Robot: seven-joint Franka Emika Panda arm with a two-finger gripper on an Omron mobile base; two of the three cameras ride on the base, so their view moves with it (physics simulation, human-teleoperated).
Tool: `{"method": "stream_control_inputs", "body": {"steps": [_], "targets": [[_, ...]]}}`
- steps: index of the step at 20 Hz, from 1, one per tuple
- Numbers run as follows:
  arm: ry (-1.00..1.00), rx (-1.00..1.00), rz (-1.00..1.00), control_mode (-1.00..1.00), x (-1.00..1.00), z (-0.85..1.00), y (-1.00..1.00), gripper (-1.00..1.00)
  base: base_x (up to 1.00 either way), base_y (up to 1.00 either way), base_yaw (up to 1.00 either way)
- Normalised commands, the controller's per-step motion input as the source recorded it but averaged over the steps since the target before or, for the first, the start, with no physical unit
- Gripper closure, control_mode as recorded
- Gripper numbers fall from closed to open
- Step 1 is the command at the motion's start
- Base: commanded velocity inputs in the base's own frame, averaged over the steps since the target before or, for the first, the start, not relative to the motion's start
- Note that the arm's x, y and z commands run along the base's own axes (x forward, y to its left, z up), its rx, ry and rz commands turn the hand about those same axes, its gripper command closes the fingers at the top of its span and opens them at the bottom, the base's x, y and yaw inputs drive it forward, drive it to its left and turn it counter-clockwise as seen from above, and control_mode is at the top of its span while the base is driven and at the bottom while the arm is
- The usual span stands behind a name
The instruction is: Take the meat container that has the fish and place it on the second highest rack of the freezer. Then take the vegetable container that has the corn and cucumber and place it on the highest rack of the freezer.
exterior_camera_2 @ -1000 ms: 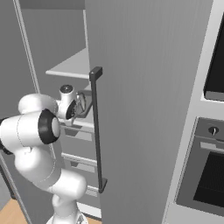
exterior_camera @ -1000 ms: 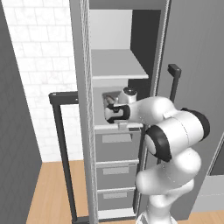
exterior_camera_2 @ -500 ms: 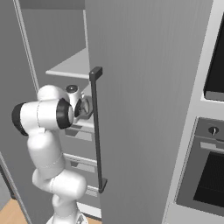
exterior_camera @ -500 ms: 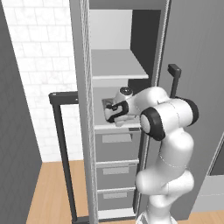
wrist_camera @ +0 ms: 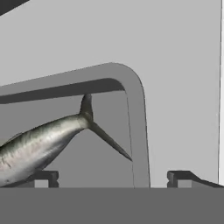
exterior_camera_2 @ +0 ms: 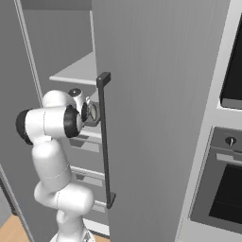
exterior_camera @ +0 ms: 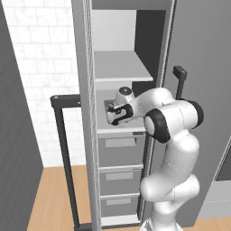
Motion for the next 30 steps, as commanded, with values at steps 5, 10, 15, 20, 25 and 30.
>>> {"method": "stream_control_inputs", "body": {"steps": [5,10,15,20,25,30], "targets": [[-0.13,0.05,0.02,-1.0,-1.0,0.08,-0.25,-1.0,0.0,0.0,0.0],[-0.14,0.07,0.05,-1.0,-0.7,0.66,-0.46,-1.0,0.0,0.0,0.0],[-0.02,0.04,0.19,-1.0,-0.52,1.0,-0.35,-1.0,0.0,0.0,0.0],[0.03,-0.04,0.36,-1.0,-0.91,0.82,-0.03,-1.0,0.0,0.0,0.0],[0.11,-0.22,0.45,-1.0,-1.0,0.48,0.0,-1.0,0.0,0.0,0.0],[0.05,-0.36,0.4,-1.0,-1.0,0.29,-0.01,-1.0,0.0,0.0,0.0]]}}
